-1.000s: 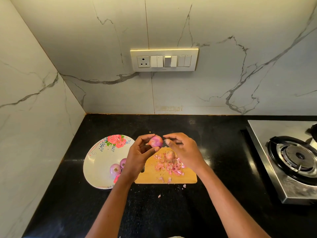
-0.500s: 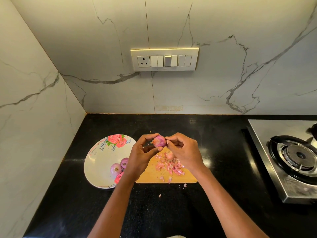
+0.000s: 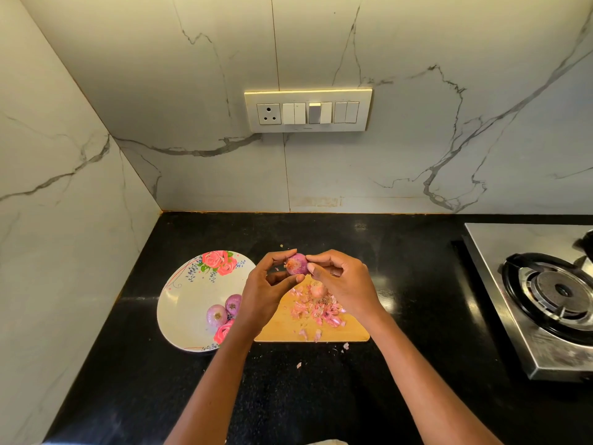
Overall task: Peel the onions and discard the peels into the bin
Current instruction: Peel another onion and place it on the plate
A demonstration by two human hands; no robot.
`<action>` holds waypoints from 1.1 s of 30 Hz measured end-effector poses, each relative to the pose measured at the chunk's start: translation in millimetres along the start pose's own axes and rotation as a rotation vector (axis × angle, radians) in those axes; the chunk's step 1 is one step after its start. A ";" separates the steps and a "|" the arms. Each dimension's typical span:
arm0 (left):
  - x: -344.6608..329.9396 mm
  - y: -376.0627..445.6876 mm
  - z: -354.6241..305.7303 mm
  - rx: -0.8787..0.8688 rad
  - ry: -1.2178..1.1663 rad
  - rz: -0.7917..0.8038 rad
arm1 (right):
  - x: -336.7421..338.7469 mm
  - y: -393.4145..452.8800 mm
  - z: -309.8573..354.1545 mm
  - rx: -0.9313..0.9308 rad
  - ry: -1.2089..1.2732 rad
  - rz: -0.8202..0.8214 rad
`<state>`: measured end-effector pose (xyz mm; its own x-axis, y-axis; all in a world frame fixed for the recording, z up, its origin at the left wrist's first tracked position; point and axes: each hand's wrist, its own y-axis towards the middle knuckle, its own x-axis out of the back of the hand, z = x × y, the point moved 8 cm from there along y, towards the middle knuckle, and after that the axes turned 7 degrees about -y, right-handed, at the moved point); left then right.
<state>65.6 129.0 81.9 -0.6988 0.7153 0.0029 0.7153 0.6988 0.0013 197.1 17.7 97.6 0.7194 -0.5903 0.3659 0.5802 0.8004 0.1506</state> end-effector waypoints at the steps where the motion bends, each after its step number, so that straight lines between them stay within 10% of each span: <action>1: 0.3 0.0 0.4 0.002 0.001 0.001 | -0.2 0.2 -1.3 -0.004 0.008 -0.002; 33: -1.9 -5.1 -1.1 0.040 -0.056 0.011 | -2.1 -3.5 -8.9 -0.086 0.074 -0.066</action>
<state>63.2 124.0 83.0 -0.6905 0.7213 -0.0535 0.7233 0.6895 -0.0385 197.0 15.2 88.2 0.7032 -0.6499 0.2884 0.6553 0.7498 0.0919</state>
